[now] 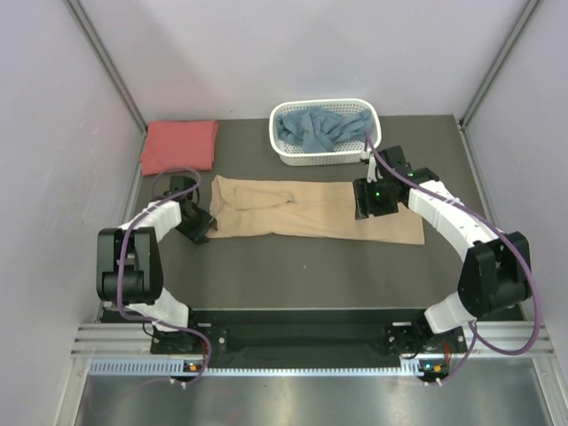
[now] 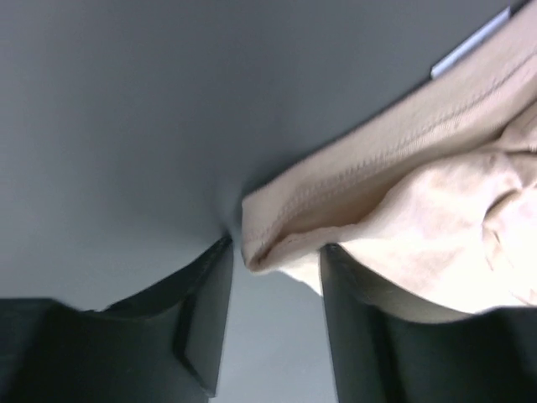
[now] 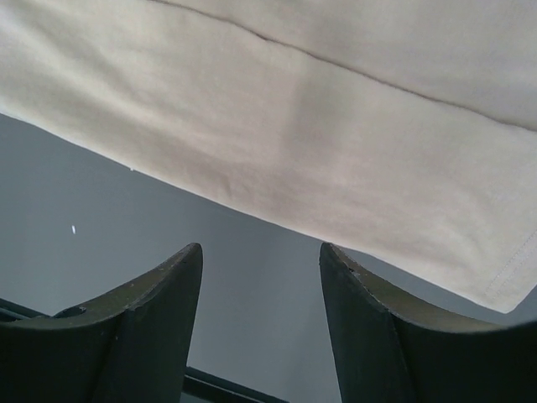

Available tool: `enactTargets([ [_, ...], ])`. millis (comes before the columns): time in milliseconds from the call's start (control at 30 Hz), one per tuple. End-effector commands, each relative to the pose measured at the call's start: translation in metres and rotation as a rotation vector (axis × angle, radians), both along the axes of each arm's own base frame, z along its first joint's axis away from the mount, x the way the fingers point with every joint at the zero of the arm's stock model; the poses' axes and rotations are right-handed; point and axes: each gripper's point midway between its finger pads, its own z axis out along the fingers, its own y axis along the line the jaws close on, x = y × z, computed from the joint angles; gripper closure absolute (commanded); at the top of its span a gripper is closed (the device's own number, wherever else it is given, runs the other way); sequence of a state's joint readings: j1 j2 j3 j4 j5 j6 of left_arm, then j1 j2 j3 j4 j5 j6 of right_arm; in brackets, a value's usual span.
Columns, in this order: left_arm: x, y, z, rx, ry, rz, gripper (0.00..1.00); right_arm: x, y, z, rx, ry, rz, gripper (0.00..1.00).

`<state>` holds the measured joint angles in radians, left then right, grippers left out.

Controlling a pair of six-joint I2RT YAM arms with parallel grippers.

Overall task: Fold and stack the t-shirts
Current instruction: Fold the tshirt

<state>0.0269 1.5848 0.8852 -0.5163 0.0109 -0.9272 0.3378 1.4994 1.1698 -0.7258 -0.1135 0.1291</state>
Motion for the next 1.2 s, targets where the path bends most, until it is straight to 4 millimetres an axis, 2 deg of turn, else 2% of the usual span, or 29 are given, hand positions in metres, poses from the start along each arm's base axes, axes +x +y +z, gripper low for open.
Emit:
enactTargets([
  [0, 0.012, 0.023, -0.008, 0.099, -0.014, -0.011, 0.52, -0.004, -0.007, -0.005, -0.029, 0.004, 0.005, 0.41],
  [67, 0.015, 0.027, -0.007, 0.121, -0.019, -0.023, 0.55, -0.005, -0.008, -0.007, -0.031, 0.008, 0.002, 0.41],
  [100, 0.016, 0.029, -0.007, 0.125, -0.022, -0.023, 0.61, -0.005, -0.008, -0.007, -0.029, 0.011, -0.002, 0.41],
  [133, 0.017, 0.031, -0.007, 0.131, -0.026, -0.034, 0.74, -0.005, -0.008, -0.008, -0.028, 0.017, -0.004, 0.41],
  [233, 0.016, 0.042, -0.007, 0.153, -0.017, -0.042, 1.00, -0.005, -0.006, -0.010, -0.020, 0.028, -0.004, 0.40],
  [333, 0.010, 0.067, -0.003, 0.215, 0.016, -0.032, 1.00, -0.006, -0.005, -0.013, -0.016, 0.045, -0.006, 0.40],
  [433, 0.002, 0.099, 0.010, 0.305, 0.039, -0.007, 1.00, -0.011, 0.000, -0.017, 0.005, 0.073, -0.002, 0.40],
  [567, -0.011, 0.142, 0.026, 0.393, 0.068, 0.076, 1.00, -0.021, 0.015, -0.023, 0.066, 0.125, 0.018, 0.40],
  [633, -0.015, 0.154, 0.028, 0.424, 0.090, 0.084, 1.00, -0.026, 0.021, -0.028, 0.105, 0.152, 0.010, 0.40],
  [667, -0.011, 0.160, 0.033, 0.434, 0.088, 0.099, 0.97, -0.025, 0.025, -0.028, 0.125, 0.155, 0.011, 0.40],
  [700, -0.012, 0.162, 0.035, 0.440, 0.100, 0.102, 0.83, -0.025, 0.025, -0.028, 0.130, 0.159, 0.004, 0.40],
  [800, -0.007, 0.158, 0.041, 0.408, 0.083, 0.114, 0.59, -0.016, 0.020, -0.031, 0.108, 0.158, -0.025, 0.40],
  [933, -0.007, 0.140, 0.053, 0.327, -0.004, 0.142, 0.52, 0.004, -0.006, -0.036, 0.078, 0.162, -0.115, 0.39],
  [1067, -0.010, 0.125, 0.060, 0.267, -0.055, 0.128, 0.51, 0.028, -0.033, -0.039, 0.057, 0.157, -0.204, 0.37],
  [1100, -0.007, 0.119, 0.063, 0.242, -0.080, 0.110, 0.50, 0.039, -0.035, -0.033, 0.061, 0.135, -0.212, 0.37],
  [1167, -0.004, 0.113, 0.068, 0.222, -0.119, 0.077, 0.50, 0.052, -0.045, -0.041, 0.046, 0.140, -0.244, 0.36],
])
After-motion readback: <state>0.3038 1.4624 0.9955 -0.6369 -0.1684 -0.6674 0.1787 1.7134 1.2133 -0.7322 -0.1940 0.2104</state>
